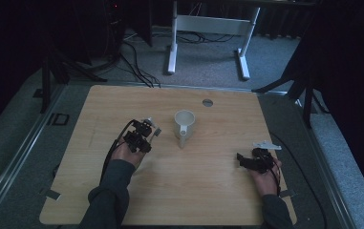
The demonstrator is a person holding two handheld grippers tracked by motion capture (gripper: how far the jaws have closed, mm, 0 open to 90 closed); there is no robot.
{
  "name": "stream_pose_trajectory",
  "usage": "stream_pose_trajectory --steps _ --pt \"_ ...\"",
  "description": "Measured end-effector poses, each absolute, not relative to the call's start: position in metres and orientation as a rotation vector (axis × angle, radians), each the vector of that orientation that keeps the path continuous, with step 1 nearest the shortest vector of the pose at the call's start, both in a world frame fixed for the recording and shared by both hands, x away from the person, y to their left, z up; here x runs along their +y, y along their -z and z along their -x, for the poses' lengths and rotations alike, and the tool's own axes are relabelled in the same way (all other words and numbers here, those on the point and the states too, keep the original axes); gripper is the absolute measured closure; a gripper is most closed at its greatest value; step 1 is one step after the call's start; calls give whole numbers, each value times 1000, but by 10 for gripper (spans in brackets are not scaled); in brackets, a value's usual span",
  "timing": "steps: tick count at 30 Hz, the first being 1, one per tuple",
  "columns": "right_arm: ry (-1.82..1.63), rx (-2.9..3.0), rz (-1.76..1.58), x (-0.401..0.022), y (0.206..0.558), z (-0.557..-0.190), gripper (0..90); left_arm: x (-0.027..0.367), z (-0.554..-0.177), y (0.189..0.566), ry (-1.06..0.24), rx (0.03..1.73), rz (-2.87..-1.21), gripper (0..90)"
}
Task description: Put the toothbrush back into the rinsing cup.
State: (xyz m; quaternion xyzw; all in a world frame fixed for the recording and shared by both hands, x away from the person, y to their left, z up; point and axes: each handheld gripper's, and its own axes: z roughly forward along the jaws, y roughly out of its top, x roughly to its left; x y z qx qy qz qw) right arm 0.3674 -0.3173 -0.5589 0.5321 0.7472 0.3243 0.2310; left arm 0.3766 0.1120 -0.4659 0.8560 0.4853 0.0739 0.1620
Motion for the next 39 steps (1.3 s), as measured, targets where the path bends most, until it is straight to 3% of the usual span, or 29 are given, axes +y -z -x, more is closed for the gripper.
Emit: stream_pose_trajectory --steps 39 --pt "-893 2056 -1462 -317 559 -368 216 120 -372 441 -396 1271 -2184 812"
